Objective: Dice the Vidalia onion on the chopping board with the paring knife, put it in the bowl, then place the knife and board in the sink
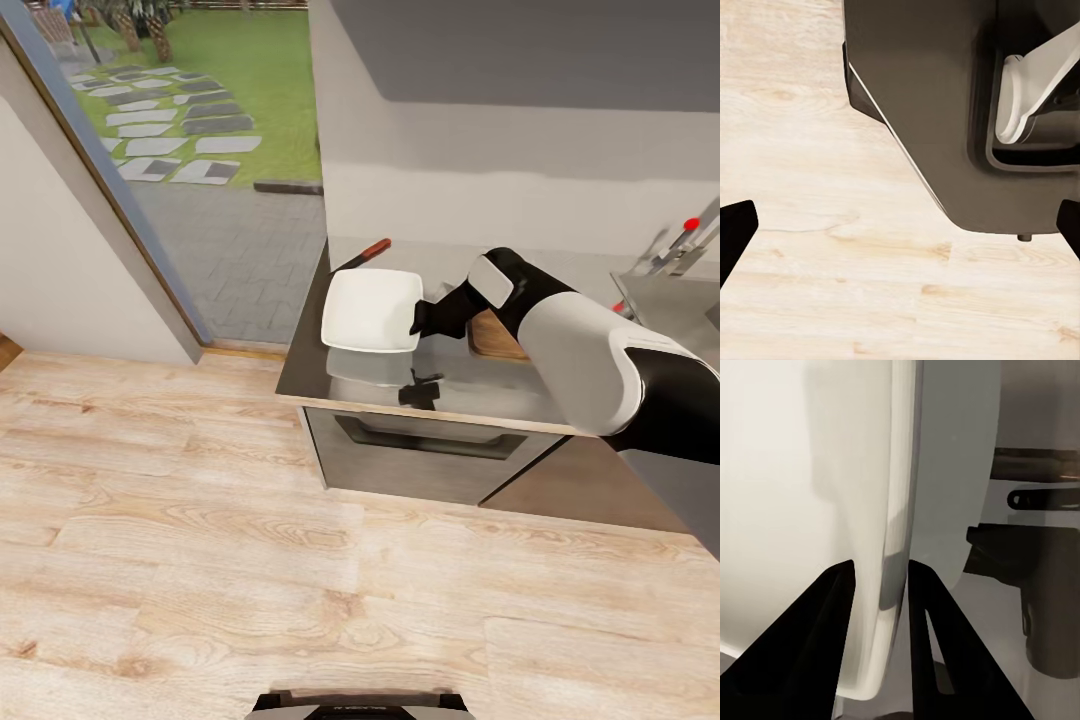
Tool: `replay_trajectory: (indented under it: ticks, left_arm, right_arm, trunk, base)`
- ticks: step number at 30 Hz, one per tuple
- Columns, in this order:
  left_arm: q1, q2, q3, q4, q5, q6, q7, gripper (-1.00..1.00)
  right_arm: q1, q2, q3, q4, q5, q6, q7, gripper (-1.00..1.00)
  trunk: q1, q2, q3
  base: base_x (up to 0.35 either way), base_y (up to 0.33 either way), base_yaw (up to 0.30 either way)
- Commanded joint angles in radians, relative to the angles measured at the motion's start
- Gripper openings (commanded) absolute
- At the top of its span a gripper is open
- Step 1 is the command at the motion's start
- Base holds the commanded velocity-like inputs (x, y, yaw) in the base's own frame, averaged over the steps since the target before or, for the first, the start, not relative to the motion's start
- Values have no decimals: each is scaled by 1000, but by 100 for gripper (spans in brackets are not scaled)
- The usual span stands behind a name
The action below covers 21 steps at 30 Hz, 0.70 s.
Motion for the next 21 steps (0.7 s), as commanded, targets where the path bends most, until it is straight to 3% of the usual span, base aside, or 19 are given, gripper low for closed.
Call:
replay_trajectory:
  ticks: [1,2,6,10,21]
  left_arm:
    - [1,0,-9,-2,9,-1,4,100]
    - [1,0,-9,-2,9,-1,4,100]
    - [1,0,-9,-2,9,-1,4,100]
    - [1,0,-9,-1,9,-1,4,100]
    - [1,0,-9,4,9,-1,4,100]
  right_arm:
    - [0,0,-5,-1,-5,4,0,-100]
    - [0,-1,-5,-9,-5,4,3,100]
    - [0,-2,-7,-59,-7,3,8,100]
    - [0,-1,7,-192,-4,4,7,100]
    - [0,-1,22,-214,-3,4,6,100]
  trunk:
    - [1,-2,-1]
    - [1,-2,-1]
    - [1,-2,-1]
    - [1,-2,-1]
    - [1,-2,-1]
  base:
    - [0,0,0]
    - [0,0,0]
    - [0,0,0]
    - [0,0,0]
    - [0,0,0]
